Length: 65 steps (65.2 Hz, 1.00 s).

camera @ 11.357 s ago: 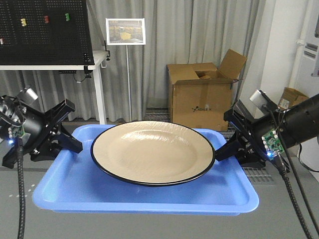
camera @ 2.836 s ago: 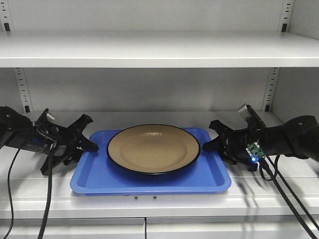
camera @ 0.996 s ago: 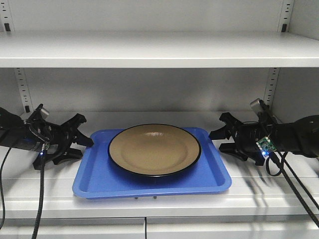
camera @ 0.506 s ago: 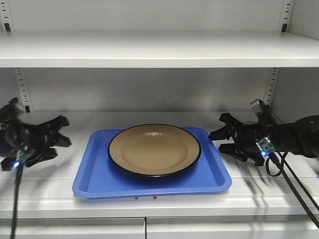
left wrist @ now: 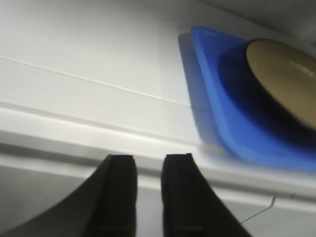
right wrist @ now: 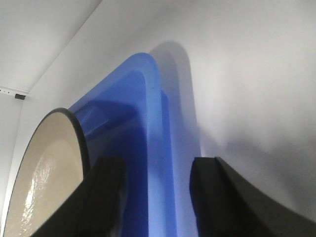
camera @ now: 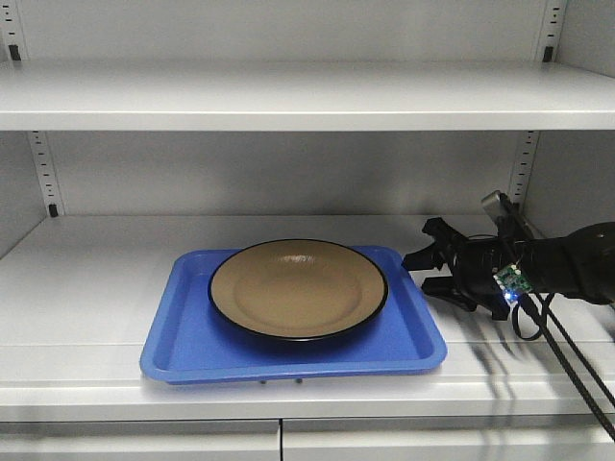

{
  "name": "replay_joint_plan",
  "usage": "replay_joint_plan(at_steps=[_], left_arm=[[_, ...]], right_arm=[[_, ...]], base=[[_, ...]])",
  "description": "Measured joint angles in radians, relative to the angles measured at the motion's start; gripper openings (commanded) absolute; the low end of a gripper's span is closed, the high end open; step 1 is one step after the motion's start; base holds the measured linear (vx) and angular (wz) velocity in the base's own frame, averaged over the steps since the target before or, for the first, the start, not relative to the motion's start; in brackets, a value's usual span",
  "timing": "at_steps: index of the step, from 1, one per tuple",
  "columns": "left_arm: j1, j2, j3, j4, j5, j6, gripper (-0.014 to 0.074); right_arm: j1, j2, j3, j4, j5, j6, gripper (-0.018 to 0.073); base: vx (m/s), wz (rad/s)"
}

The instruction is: Place disk in tray to left cabinet

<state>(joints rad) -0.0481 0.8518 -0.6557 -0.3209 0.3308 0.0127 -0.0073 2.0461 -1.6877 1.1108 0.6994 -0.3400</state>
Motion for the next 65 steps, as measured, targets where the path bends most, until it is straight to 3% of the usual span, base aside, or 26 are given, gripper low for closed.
replay_joint_plan(at_steps=[8,14,22,37,54,65], left_arm=[[0.0,-0.178,0.145,0.094,-0.048,0.001,0.0075],[0.0,-0.306,0.269,0.124,-0.101,0.002,-0.0008],[0.0,-0.429,0.418,0.161,-0.145,0.003,-0.0008],[0.001,-0.578,0.576,0.303,-0.158,0.003,-0.0008],[0.025,-0.839,0.683,0.321,-0.171,0.003,-0.0007],[0.025,-0.863,0.683,0.321,-0.148,0.003,-0.0007]], right_arm=[[0.0,0.0,0.0,0.0,0.0,0.0,0.0388],[0.0,0.0,0.0,0.0,0.0,0.0,0.0388],[0.0,0.0,0.0,0.0,0.0,0.0,0.0388],[0.0,0.0,0.0,0.0,0.0,0.0,0.0388],[0.0,0.0,0.0,0.001,-0.001,0.0,0.0388],[0.0,0.0,-0.001,0.003,0.003,0.0,0.0388]], base=[[0.0,0.0],[0.0,0.0],[0.0,0.0],[0.0,0.0],[0.0,0.0],[0.0,0.0]])
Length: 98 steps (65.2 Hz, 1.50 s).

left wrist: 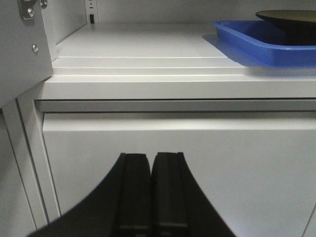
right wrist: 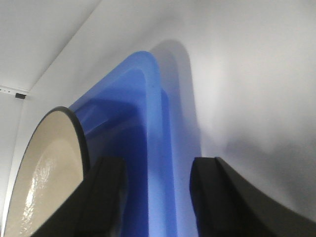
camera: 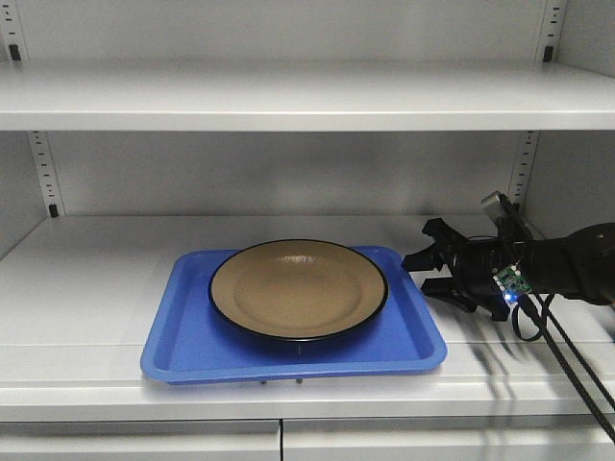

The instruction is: Place disk in tray to left cabinet

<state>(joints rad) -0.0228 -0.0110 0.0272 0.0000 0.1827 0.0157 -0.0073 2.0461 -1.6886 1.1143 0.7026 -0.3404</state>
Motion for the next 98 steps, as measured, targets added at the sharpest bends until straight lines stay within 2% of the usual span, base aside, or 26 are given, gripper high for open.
replay_joint_plan(at_steps=[64,77,84,92,98], left_arm=[[0.0,0.0,0.0,0.0,0.011,0.0,-0.0007],[0.0,0.0,0.0,0.0,0.011,0.0,-0.0007],[0.0,0.0,0.0,0.0,0.011,0.0,-0.0007],[0.0,0.0,0.0,0.0,0.012,0.0,-0.0007],[0.0,0.0,0.0,0.0,0.012,0.0,-0.0007]], right_arm=[[0.0,0.0,0.0,0.0,0.001,0.0,0.0386],[0.0,-0.038,0.008,-0.057,0.004,0.0,0.0384],[0.0,-0.116,0.075,-0.088,-0.04,0.0,0.036],[0.0,-0.291,0.294,-0.105,-0.177,0.0,0.0295],[0.0,-0.468,0.492,-0.162,-0.239,0.0,0.0232]], base=[[0.0,0.0],[0.0,0.0],[0.0,0.0],[0.0,0.0],[0.0,0.0]])
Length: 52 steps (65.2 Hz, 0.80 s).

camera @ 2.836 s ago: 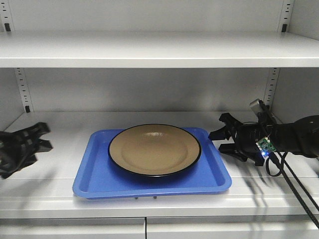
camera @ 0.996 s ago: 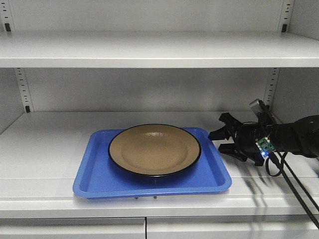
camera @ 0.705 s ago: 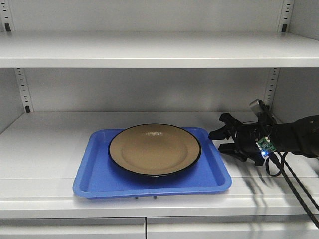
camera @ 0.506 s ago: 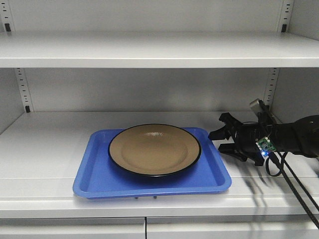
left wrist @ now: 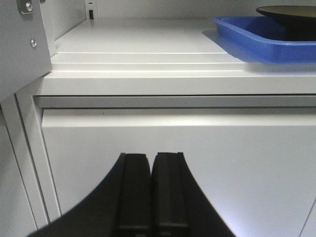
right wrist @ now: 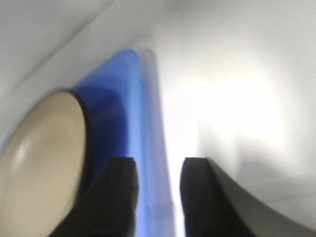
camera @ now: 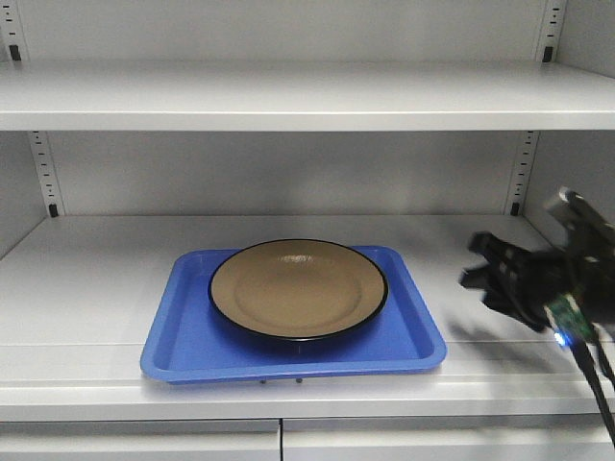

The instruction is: Place disk in tray to left cabinet

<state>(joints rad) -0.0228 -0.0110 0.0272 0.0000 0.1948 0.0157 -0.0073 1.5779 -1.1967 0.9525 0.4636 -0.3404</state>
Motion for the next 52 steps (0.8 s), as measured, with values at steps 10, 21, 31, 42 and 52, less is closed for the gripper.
replay_joint_plan(at_steps=[10,21,31,42,52], left_arm=[[0.0,0.0,0.0,0.0,0.0,0.0,-0.0007],[0.0,0.0,0.0,0.0,0.0,0.0,-0.0007],[0.0,0.0,0.0,0.0,0.0,0.0,-0.0007],[0.0,0.0,0.0,0.0,0.002,0.0,-0.0007],[0.0,-0.001,0.0,0.0,0.009,0.0,-0.0007]], right_arm=[[0.0,-0.37,0.305,-0.15,-0.026,0.002,0.0135],[0.0,-0.838,0.633,-0.369,-0.059,0.104,0.0008],[0.0,-1.195,0.865,-0.572,-0.068,0.297,-0.0011],[-0.001,-1.544,1.08,-0.741,-0.059,0.361,-0.0008],[-0.015,-1.578,1.2,-0.892,-0.113,0.392,-0.0008]], base=[[0.0,0.0],[0.0,0.0],[0.0,0.0],[0.0,0.0],[0.0,0.0]])
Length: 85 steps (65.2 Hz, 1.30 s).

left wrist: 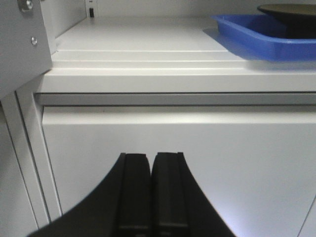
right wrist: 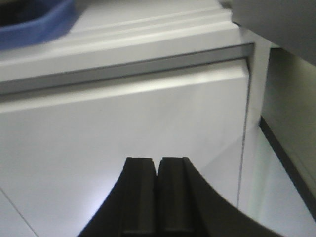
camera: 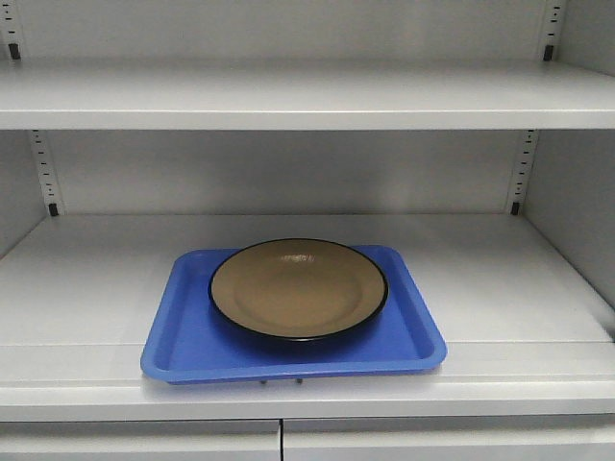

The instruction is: Place disk in tray to left cabinet

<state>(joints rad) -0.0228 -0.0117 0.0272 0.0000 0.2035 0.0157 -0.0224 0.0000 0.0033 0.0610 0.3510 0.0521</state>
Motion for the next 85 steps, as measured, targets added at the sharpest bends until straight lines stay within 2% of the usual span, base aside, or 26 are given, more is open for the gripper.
replay_joint_plan(at_steps=[12,31,48,62,70,85], left_arm=[[0.0,0.0,0.0,0.0,0.002,0.0,-0.0007],[0.0,0.0,0.0,0.0,0.007,0.0,-0.0007],[0.0,0.0,0.0,0.0,0.007,0.0,-0.0007],[0.0,0.0,0.0,0.0,0.007,0.0,-0.0007],[0.0,0.0,0.0,0.0,0.007,0.0,-0.0007],[0.0,0.0,0.0,0.0,0.007,0.0,-0.0007]], right_arm=[[-0.021,0.005,0.027,-0.109,-0.134,0.016,-0.0008],[-0.021,0.005,0.027,-0.12,-0.209,0.022,-0.0005],[-0.018,0.006,0.027,-0.12,-0.226,0.024,-0.0002],[0.061,0.049,0.028,-0.183,-0.235,0.02,-0.0002],[0.063,0.054,0.029,-0.218,-0.256,0.02,-0.0002],[0.063,0.054,0.029,-0.226,-0.257,0.02,-0.0002]], base=[[0.0,0.0],[0.0,0.0],[0.0,0.0],[0.0,0.0],[0.0,0.0],[0.0,0.0]])
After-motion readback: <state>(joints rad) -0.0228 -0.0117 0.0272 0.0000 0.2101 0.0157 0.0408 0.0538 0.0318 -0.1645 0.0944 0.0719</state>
